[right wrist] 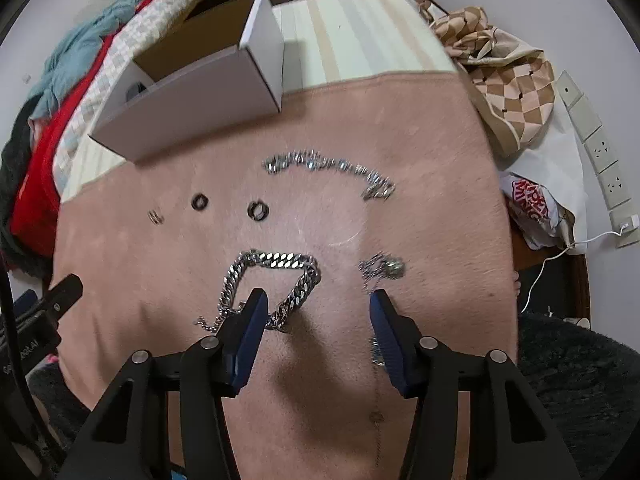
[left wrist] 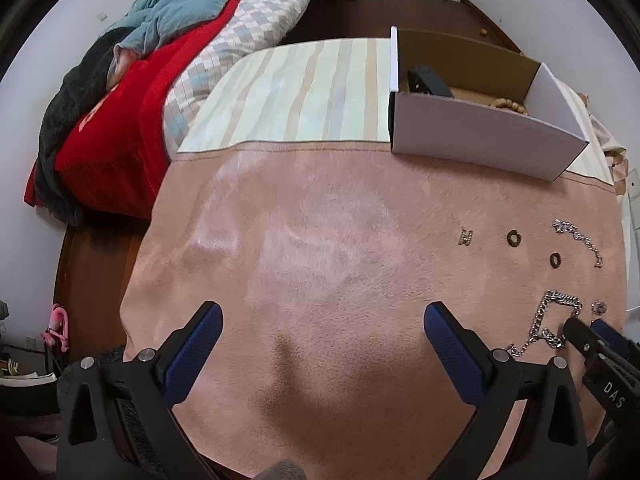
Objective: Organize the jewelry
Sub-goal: 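Grasp the silver chain bracelet with the right tool, then carry the chain bracelet into the box and release it onto the beads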
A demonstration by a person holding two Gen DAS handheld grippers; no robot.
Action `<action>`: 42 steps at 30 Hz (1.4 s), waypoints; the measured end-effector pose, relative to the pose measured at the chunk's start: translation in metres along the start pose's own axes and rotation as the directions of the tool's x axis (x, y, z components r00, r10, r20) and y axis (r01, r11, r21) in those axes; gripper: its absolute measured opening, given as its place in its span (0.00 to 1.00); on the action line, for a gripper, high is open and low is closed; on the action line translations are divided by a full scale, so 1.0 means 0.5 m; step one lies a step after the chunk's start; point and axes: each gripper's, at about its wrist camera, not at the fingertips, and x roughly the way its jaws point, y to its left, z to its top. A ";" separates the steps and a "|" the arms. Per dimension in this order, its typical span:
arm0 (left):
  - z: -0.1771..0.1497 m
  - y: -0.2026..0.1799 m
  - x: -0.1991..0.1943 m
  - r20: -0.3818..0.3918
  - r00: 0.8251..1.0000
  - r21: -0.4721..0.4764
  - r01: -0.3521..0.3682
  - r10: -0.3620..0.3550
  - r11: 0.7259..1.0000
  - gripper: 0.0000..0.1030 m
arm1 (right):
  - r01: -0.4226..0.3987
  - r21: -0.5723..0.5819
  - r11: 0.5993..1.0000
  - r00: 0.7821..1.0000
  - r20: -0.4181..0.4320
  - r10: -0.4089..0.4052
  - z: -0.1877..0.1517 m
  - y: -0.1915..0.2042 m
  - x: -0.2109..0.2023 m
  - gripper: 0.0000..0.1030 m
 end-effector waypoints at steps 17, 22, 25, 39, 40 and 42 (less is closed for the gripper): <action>0.065 -0.047 0.061 -0.055 0.983 -0.020 0.173 -0.174 0.985 0.97 | 0.089 -0.048 0.995 0.982 0.170 -0.080 0.041 0.049 -0.034 0.08; 0.073 -0.095 0.079 -0.069 0.978 0.022 0.201 -0.199 0.979 0.80 | 0.096 -0.035 0.995 0.981 0.175 -0.089 0.066 0.040 -0.041 0.08; 0.076 -0.113 0.086 -0.062 0.979 0.045 0.195 -0.192 0.980 0.70 | 0.099 -0.023 0.995 0.981 0.169 -0.093 0.071 0.027 -0.037 0.08; 0.088 -0.154 0.088 -0.030 0.976 0.093 0.218 -0.216 0.972 0.27 | 0.119 -0.003 0.993 0.981 0.152 -0.117 0.080 0.007 -0.019 0.08; 0.090 -0.156 0.084 -0.027 0.975 0.097 0.220 -0.218 0.971 0.18 | 0.120 -0.003 0.993 0.981 0.152 -0.118 0.080 0.007 -0.019 0.08; 0.090 -0.163 0.082 -0.027 0.975 0.104 0.224 -0.222 0.969 0.08 | 0.119 -0.003 0.993 0.981 0.152 -0.118 0.080 0.009 -0.021 0.08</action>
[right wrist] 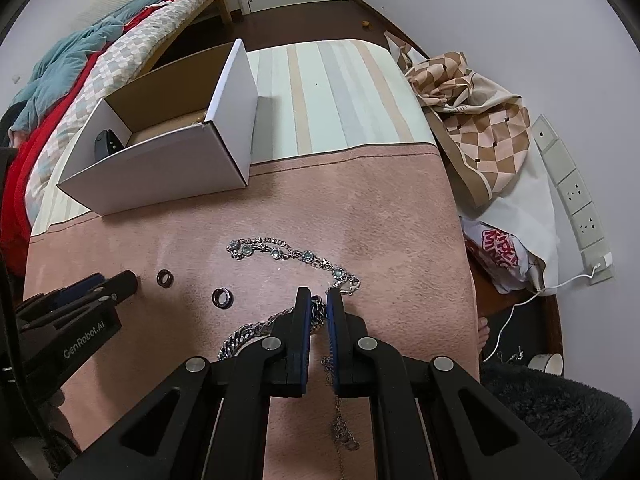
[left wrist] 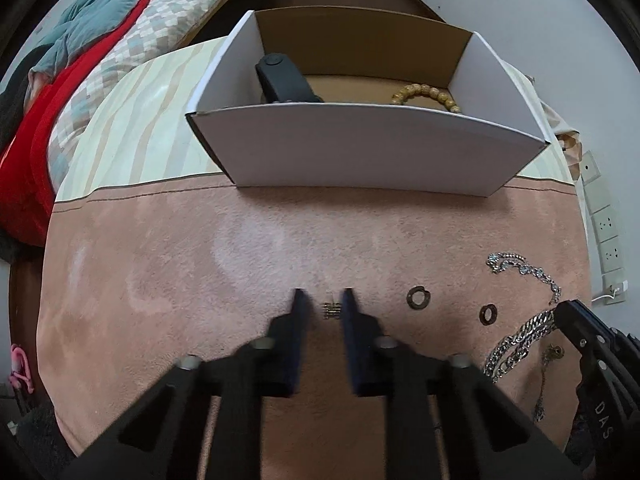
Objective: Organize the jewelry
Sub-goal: 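Carry the chain bracelet into the box and release it onto the beads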
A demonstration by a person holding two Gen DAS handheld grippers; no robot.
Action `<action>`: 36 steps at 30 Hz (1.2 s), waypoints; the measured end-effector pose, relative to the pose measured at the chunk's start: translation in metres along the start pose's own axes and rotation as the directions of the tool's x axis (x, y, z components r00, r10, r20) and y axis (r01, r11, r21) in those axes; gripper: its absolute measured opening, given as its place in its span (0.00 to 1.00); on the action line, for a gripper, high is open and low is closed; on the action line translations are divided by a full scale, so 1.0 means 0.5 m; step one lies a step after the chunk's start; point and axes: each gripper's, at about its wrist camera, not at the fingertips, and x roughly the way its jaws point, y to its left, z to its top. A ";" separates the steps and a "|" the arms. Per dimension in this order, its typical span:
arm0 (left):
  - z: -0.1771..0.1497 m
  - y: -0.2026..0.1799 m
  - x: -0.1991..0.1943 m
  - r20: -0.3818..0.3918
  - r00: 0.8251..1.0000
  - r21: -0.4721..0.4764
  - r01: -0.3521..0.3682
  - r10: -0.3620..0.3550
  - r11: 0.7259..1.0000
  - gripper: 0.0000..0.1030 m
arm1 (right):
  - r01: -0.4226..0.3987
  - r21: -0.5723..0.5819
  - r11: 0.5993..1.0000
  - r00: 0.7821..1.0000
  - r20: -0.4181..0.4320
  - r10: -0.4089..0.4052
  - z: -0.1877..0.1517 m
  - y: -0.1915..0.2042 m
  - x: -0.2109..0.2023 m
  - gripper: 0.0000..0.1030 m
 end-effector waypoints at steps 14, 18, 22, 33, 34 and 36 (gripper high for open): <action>-0.059 0.005 -0.078 0.026 0.999 -0.012 0.033 -0.033 0.999 0.06 | -0.078 -0.020 0.997 0.995 0.057 0.079 0.019 0.028 -0.084 0.08; -0.048 0.025 -0.126 0.053 0.996 -0.026 0.068 -0.067 0.997 0.06 | -0.118 -0.030 0.993 0.989 0.080 0.120 0.032 0.036 -0.126 0.08; -0.020 0.046 -0.189 0.089 0.990 -0.037 0.114 -0.110 0.993 0.06 | -0.162 -0.047 0.986 0.980 0.107 0.166 0.057 0.040 -0.175 0.08; 0.157 0.087 -0.281 0.177 0.973 -0.013 0.155 -0.151 0.988 0.06 | -0.252 -0.139 0.958 0.940 0.199 0.276 0.232 0.090 -0.293 0.08; 0.171 0.088 -0.277 0.175 0.973 -0.012 0.156 -0.151 0.988 0.06 | -0.254 -0.141 0.957 0.940 0.197 0.279 0.249 0.096 -0.291 0.08; 0.208 0.091 -0.261 0.166 0.975 -0.012 0.151 -0.147 0.988 0.06 | -0.262 -0.142 0.955 0.941 0.182 0.285 0.291 0.107 -0.274 0.08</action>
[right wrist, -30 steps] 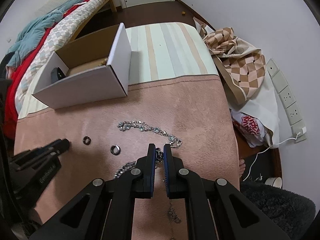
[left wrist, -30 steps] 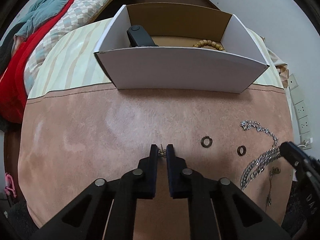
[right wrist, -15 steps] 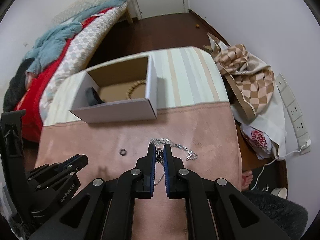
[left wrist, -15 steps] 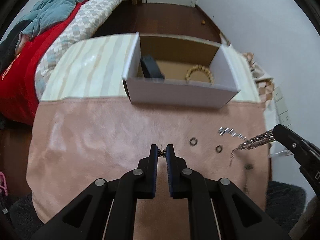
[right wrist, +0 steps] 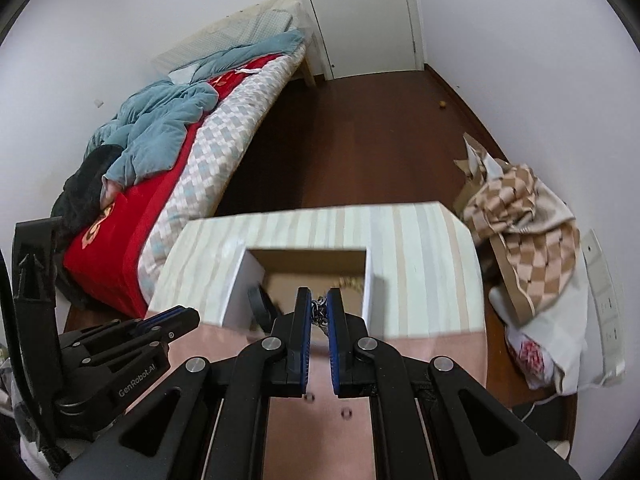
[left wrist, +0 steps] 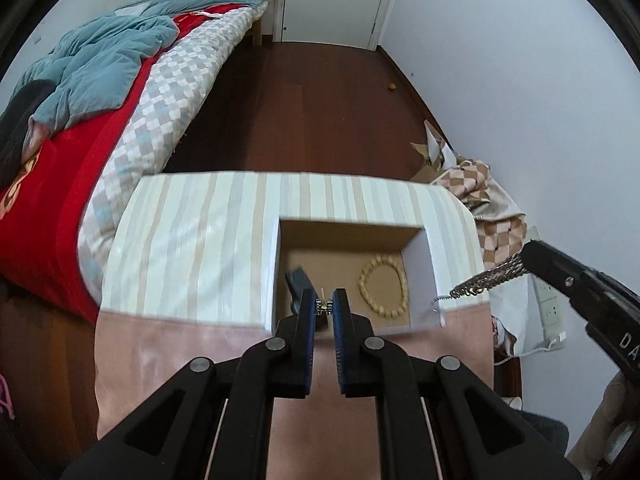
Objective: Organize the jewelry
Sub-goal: 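Carry the chain bracelet into the box and release it onto the beads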
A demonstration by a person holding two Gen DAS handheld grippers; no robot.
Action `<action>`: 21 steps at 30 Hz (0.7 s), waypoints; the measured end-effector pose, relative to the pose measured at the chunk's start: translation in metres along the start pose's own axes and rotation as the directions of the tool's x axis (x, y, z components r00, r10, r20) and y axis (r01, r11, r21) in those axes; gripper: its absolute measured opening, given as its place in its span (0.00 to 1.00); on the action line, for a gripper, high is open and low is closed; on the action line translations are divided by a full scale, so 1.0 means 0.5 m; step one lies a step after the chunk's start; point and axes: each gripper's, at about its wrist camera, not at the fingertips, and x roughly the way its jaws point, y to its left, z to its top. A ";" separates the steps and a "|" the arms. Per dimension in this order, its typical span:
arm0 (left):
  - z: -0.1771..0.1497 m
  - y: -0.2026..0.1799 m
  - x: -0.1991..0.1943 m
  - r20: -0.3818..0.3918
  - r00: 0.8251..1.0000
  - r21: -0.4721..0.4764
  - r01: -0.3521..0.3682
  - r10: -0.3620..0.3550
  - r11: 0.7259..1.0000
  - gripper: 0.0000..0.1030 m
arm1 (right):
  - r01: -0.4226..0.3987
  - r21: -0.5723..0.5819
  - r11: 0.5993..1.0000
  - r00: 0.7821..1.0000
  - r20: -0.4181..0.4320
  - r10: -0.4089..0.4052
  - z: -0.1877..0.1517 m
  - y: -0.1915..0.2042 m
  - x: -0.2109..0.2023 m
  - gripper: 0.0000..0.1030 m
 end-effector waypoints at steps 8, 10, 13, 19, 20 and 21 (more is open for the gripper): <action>0.061 0.024 0.115 -0.104 0.994 -0.043 0.039 -0.043 0.998 0.06 | -0.030 0.040 0.999 0.990 -0.135 0.035 0.056 -0.016 0.158 0.08; 0.072 0.029 0.142 -0.129 0.990 -0.047 0.049 -0.055 0.998 0.06 | -0.038 0.052 0.998 0.985 -0.166 0.046 0.059 -0.020 0.194 0.08; 0.084 0.030 0.168 -0.163 0.985 -0.056 0.055 -0.064 0.997 0.07 | -0.055 0.069 0.996 0.978 -0.199 0.067 0.059 -0.027 0.237 0.08; 0.098 0.033 0.186 -0.202 0.976 -0.100 0.060 -0.080 0.993 0.33 | -0.108 0.147 0.983 0.934 -0.325 0.151 0.054 -0.051 0.302 0.09; 0.100 0.034 0.184 -0.196 0.978 -0.100 0.056 -0.075 0.993 0.59 | -0.100 0.149 0.984 0.931 -0.336 0.145 0.051 -0.054 0.308 0.13; 0.100 0.035 0.178 -0.183 0.981 -0.096 0.045 -0.062 0.994 0.69 | -0.094 0.156 0.983 0.929 -0.340 0.143 0.048 -0.060 0.310 0.17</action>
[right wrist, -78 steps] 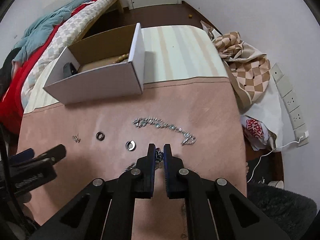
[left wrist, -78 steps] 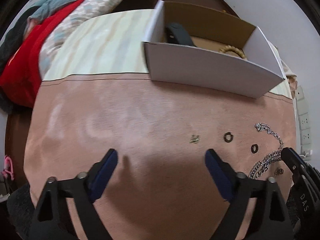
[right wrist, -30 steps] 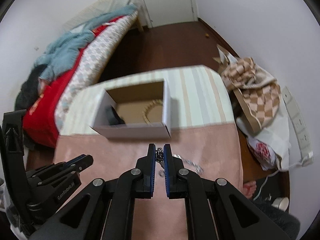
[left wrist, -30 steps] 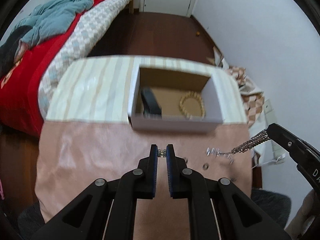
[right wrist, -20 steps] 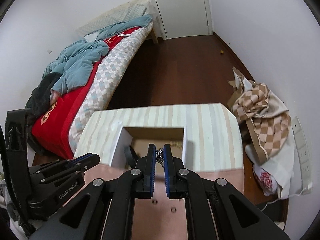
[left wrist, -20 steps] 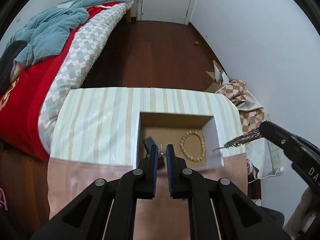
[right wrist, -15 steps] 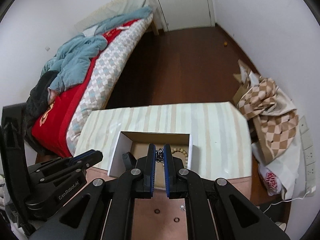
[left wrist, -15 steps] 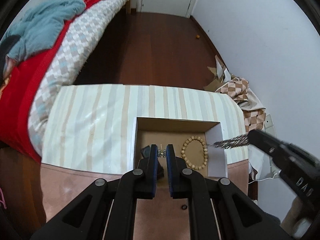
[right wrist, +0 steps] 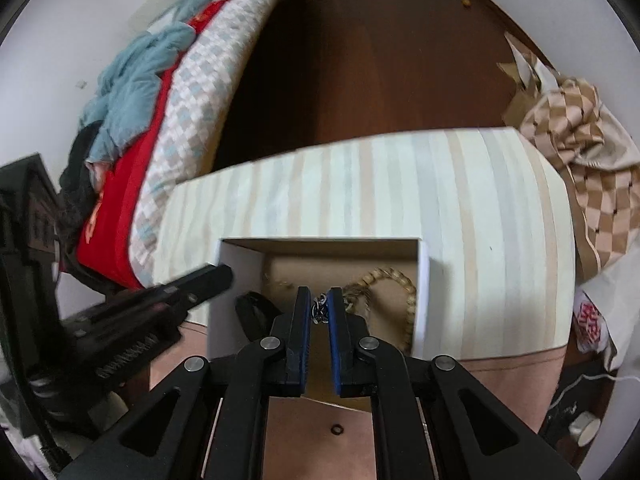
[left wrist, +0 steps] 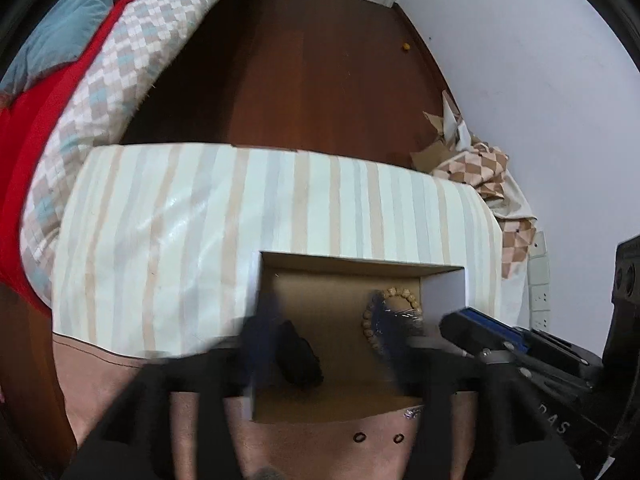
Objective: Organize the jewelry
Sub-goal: 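Carry the chain bracelet into the box and release it onto the beads, then withdraw the right tool from the box back over the table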
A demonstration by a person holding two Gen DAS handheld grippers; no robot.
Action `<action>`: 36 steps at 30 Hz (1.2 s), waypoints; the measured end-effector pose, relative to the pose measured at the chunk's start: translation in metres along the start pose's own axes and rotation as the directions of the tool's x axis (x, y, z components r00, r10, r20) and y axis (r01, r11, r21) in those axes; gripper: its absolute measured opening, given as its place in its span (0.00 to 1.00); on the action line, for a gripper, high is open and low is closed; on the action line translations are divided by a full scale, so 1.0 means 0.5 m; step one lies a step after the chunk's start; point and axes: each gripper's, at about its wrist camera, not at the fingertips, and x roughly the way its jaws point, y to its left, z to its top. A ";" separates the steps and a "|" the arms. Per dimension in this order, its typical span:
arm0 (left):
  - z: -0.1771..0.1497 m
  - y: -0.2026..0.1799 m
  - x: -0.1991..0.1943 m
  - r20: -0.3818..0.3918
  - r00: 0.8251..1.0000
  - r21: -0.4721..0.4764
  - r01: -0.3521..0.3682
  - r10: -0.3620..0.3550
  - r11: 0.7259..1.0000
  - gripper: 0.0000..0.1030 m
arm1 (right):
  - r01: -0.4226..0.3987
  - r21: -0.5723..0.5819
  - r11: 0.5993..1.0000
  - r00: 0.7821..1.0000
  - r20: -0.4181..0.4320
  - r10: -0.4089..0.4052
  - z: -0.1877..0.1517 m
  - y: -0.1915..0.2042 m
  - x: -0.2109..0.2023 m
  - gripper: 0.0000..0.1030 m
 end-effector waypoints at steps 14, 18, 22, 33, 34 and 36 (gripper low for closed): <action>-0.080 0.023 -0.052 0.149 0.961 0.042 -0.243 0.235 0.969 1.00 | 0.351 -0.128 0.928 0.934 0.111 -0.338 -0.072 0.017 -0.042 0.96; -0.118 0.026 -0.059 0.160 0.953 0.053 -0.268 0.256 0.962 1.00 | 0.421 -0.128 0.898 0.905 0.130 -0.405 -0.105 0.017 -0.039 0.99; -0.144 0.024 -0.073 0.170 0.950 0.048 -0.273 0.261 0.961 1.00 | 0.443 -0.114 0.889 0.892 0.152 -0.425 -0.135 0.016 -0.054 0.99; -0.219 -0.007 -0.183 0.272 0.922 0.033 -0.293 0.274 0.955 1.00 | 0.460 -0.069 0.885 0.865 0.259 -0.430 -0.209 0.048 -0.167 0.99; -0.226 -0.009 -0.196 0.284 0.920 0.030 -0.291 0.271 0.956 1.00 | 0.463 -0.064 0.884 0.860 0.273 -0.431 -0.218 0.051 -0.181 0.99; -0.240 -0.015 -0.221 0.305 0.915 0.026 -0.285 0.264 0.958 1.00 | 0.467 -0.056 0.883 0.851 0.299 -0.431 -0.233 0.059 -0.208 0.99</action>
